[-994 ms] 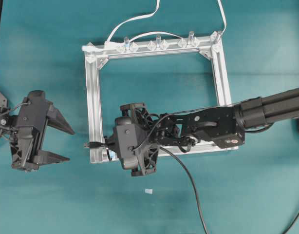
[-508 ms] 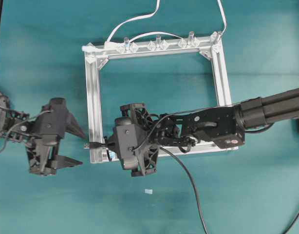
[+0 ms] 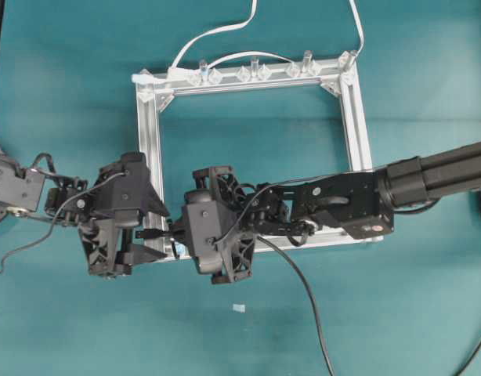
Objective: Insert the wire through the string loop located on the left side.
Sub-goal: 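Move the left gripper to the plug tip and grasp it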
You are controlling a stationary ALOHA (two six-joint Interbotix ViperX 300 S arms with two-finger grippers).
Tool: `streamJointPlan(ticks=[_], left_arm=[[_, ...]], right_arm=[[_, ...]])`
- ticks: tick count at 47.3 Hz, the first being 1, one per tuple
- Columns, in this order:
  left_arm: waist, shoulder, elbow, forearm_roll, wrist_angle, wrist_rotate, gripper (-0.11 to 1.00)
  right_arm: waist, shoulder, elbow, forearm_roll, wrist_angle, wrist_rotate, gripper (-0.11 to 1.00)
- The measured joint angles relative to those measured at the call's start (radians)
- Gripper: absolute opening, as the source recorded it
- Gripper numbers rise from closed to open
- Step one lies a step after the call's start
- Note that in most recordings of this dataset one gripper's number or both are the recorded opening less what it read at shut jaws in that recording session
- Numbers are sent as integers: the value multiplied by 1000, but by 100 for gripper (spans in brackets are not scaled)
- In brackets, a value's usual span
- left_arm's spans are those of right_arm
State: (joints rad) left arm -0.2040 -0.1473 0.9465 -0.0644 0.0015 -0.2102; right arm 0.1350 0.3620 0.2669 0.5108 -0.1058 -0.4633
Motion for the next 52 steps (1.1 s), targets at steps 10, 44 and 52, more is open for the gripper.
streamJointPlan(ticks=[10, 44, 52], left_arm=[[0, 3, -9, 0, 15, -6, 81], [2, -3, -35, 0, 218, -138, 18], [2, -3, -37, 0, 216, -138, 18]], right_arm=[[2, 0, 0, -2, 0, 0, 7], [-2, 3, -3, -48, -2, 3, 7], [-2, 3, -6, -48, 38, 6, 7]])
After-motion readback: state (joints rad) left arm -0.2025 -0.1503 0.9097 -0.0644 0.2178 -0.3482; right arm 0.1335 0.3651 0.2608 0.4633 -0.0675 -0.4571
